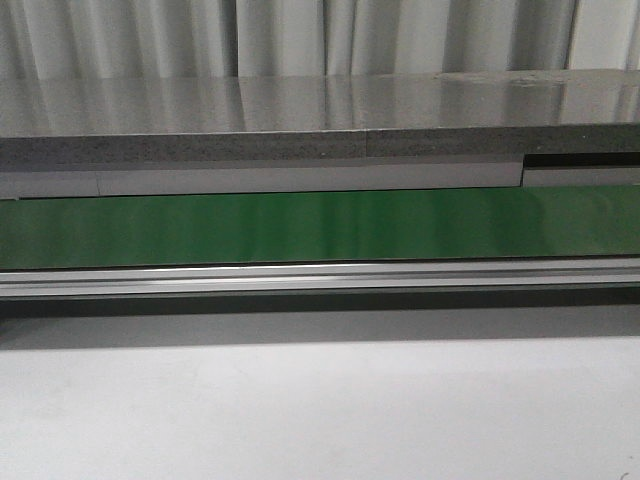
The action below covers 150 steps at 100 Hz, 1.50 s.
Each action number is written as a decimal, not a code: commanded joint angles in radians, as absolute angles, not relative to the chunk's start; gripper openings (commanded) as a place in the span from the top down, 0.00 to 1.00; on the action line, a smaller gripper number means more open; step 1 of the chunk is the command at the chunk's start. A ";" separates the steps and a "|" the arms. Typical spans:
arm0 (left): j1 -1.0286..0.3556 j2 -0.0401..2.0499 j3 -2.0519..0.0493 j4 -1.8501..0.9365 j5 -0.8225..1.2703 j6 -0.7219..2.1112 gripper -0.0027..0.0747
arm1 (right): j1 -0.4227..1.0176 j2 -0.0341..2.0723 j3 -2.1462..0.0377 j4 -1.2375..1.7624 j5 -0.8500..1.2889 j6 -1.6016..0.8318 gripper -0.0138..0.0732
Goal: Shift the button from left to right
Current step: 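Close the left gripper around the black body of the button, then lift the button and set it on the conveyor belt, opening the left gripper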
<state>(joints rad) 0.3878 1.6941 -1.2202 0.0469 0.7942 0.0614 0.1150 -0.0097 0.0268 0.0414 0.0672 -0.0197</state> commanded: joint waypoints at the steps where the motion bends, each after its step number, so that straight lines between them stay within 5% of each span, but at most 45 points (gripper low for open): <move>1: 0.391 1.677 -1.253 0.032 0.741 0.073 0.17 | 0.112 -0.030 0.011 0.030 -0.018 -0.020 0.92; 90: 0.391 1.892 -1.256 -0.051 0.721 0.128 0.18 | 0.112 -0.030 0.011 0.030 -0.018 -0.020 0.92; 112: 0.391 1.916 -1.256 -0.051 0.719 0.128 0.41 | 0.112 -0.030 0.011 0.030 -0.018 -0.020 0.92; 139: 0.391 1.916 -1.256 -0.051 0.717 0.128 0.87 | 0.112 -0.030 0.011 0.030 -0.018 -0.020 0.92; 150: 0.391 1.912 -1.261 -0.051 0.725 0.128 0.94 | 0.112 -0.030 0.011 0.030 -0.018 -0.020 0.92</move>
<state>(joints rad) 0.3888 1.9609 -1.2313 -0.0433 0.7352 0.1313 0.1150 -0.0097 0.0268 0.0414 0.0672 -0.0197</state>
